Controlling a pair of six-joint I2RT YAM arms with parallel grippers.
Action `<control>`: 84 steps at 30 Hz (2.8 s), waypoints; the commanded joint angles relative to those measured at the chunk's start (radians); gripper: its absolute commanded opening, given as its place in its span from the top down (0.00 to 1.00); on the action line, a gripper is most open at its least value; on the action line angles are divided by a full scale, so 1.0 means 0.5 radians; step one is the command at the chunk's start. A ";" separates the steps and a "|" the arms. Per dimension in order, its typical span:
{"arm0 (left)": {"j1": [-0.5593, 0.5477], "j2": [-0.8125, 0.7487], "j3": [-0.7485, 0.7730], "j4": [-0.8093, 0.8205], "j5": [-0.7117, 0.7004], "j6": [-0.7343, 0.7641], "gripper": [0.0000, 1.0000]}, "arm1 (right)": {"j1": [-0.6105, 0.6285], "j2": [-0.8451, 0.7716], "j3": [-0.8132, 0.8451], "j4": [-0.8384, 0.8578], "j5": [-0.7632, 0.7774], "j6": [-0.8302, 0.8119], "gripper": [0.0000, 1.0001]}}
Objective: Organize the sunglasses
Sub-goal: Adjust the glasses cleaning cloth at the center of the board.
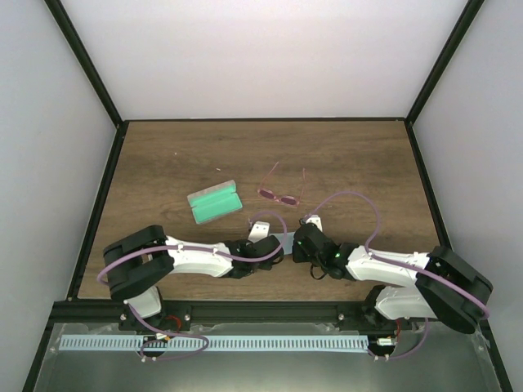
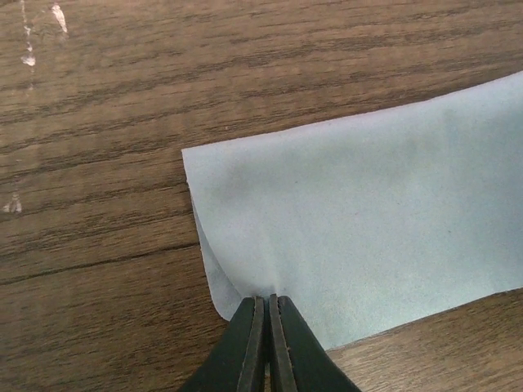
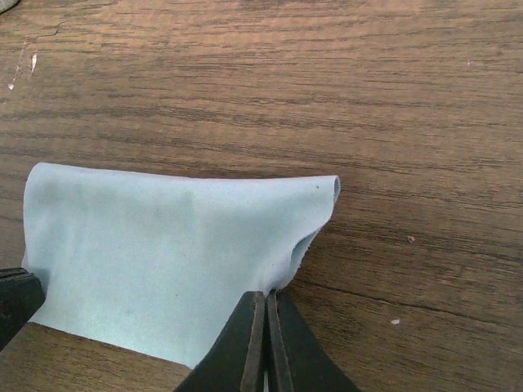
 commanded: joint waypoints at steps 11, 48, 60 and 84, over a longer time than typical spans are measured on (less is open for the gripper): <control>0.014 -0.132 0.065 -0.096 -0.164 -0.010 0.95 | 0.017 0.000 0.098 0.018 0.054 -0.049 0.99; 0.057 -0.179 0.067 -0.053 -0.186 0.007 0.93 | 0.015 -0.042 0.092 -0.083 0.095 -0.014 0.68; 0.056 -0.107 0.101 -0.018 -0.146 0.026 0.93 | 0.015 0.106 0.063 -0.063 0.059 0.013 0.74; 0.056 -0.137 0.078 -0.025 -0.164 0.039 0.93 | 0.034 0.109 -0.018 -0.013 -0.051 0.054 0.81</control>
